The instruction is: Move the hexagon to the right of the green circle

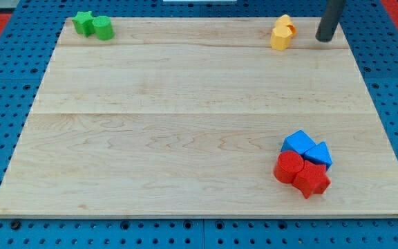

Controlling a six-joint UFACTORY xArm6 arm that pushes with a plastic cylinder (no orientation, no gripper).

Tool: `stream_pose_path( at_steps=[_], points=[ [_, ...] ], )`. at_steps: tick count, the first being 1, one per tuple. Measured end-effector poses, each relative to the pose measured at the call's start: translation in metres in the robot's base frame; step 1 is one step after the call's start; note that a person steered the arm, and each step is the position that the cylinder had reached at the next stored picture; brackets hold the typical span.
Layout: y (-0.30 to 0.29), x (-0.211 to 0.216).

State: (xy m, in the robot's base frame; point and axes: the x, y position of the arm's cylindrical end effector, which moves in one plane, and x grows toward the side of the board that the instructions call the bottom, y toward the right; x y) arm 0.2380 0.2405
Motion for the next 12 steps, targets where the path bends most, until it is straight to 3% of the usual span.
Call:
stream_pose_path(
  at_steps=[2, 3, 6, 8, 9, 11, 12],
  points=[
    [-0.139, -0.027],
    [-0.071, -0.027],
    [-0.082, -0.047],
    [-0.043, -0.013],
    [-0.056, 0.023],
    [-0.305, -0.043],
    [-0.331, -0.038]
  ],
)
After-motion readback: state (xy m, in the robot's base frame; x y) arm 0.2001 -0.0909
